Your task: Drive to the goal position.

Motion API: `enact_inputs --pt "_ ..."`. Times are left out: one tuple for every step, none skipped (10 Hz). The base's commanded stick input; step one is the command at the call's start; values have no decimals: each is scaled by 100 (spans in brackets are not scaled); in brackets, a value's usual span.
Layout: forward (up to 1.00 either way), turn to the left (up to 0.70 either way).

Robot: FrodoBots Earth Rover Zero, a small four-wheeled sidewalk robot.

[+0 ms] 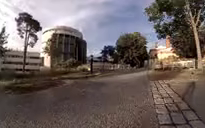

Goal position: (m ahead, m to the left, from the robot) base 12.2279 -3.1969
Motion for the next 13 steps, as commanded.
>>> enact_inputs --pt "45 0" --pt "45 0" --pt "45 0" --pt "45 0" --pt "45 0" --pt "45 0" --pt "45 0" --pt "45 0" --pt "45 0" --pt "45 0" --pt "45 0" --pt "45 0" --pt "45 0"
